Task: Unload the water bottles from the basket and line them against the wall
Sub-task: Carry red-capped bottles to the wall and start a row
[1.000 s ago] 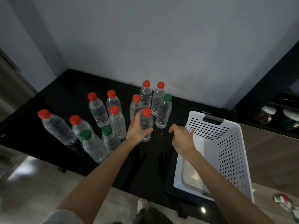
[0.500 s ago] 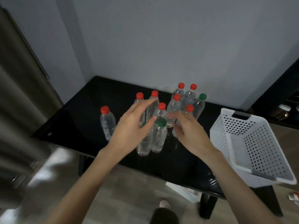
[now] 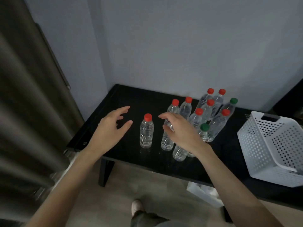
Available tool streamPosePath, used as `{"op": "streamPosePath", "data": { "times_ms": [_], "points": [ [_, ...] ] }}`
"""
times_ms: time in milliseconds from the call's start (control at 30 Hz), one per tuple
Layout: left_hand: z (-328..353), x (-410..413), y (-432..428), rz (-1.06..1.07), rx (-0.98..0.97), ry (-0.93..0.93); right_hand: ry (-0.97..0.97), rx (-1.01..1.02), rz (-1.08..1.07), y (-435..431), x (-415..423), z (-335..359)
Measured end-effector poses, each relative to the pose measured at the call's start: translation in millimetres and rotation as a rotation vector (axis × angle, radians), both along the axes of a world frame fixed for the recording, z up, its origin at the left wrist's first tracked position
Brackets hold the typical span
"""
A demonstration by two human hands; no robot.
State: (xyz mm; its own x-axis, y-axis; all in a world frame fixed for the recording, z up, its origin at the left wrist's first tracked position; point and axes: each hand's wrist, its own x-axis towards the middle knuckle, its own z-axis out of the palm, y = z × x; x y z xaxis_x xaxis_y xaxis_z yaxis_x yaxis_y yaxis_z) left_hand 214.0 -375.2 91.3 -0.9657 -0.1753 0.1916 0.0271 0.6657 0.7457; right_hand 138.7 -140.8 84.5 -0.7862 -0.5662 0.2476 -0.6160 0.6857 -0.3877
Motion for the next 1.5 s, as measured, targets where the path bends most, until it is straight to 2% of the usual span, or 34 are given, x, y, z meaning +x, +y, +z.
{"op": "streamPosePath", "data": {
  "times_ms": [200, 400, 533, 667, 800, 967, 1067, 1233, 1333, 1500],
  "points": [
    [-35, -57, -27, -0.089, -0.001, -0.106, -0.017, 0.033, -0.138, -18, -40, -36],
    [-65, -132, -19, -0.364, -0.098, -0.242, -0.142, -0.066, -0.362, -15, -67, -72],
    [-85, -165, -15, -0.521, -0.034, -0.351, -0.244, -0.104, -0.473, -27, -75, -80],
    [-99, -179, -18, -0.684, -0.004, -0.35, -0.227, -0.154, -0.561, -41, -77, -87],
    [-115, -183, -20, -0.762, 0.069, -0.458, -0.208, -0.273, -0.726, -51, -72, -91],
    [-134, -188, -26, -0.799, 0.104, -0.469, -0.116, -0.599, -0.858, -82, -61, -105],
    [-140, -186, -29, -0.799, 0.088, -0.398, -0.132, -0.685, -0.928, -100, -58, -115],
    [-138, -182, -45, -0.689, 0.18, -0.368, -0.212, -0.633, -1.055, -122, -62, -109],
    [-135, -184, -74, -0.606, 0.229, -0.361, -0.238, -0.539, -1.041, -138, -65, -101],
    [-127, -197, -148, -0.549, 0.22, -0.333, -0.27, -0.543, -0.928, -191, -77, -80]
  ]
}}
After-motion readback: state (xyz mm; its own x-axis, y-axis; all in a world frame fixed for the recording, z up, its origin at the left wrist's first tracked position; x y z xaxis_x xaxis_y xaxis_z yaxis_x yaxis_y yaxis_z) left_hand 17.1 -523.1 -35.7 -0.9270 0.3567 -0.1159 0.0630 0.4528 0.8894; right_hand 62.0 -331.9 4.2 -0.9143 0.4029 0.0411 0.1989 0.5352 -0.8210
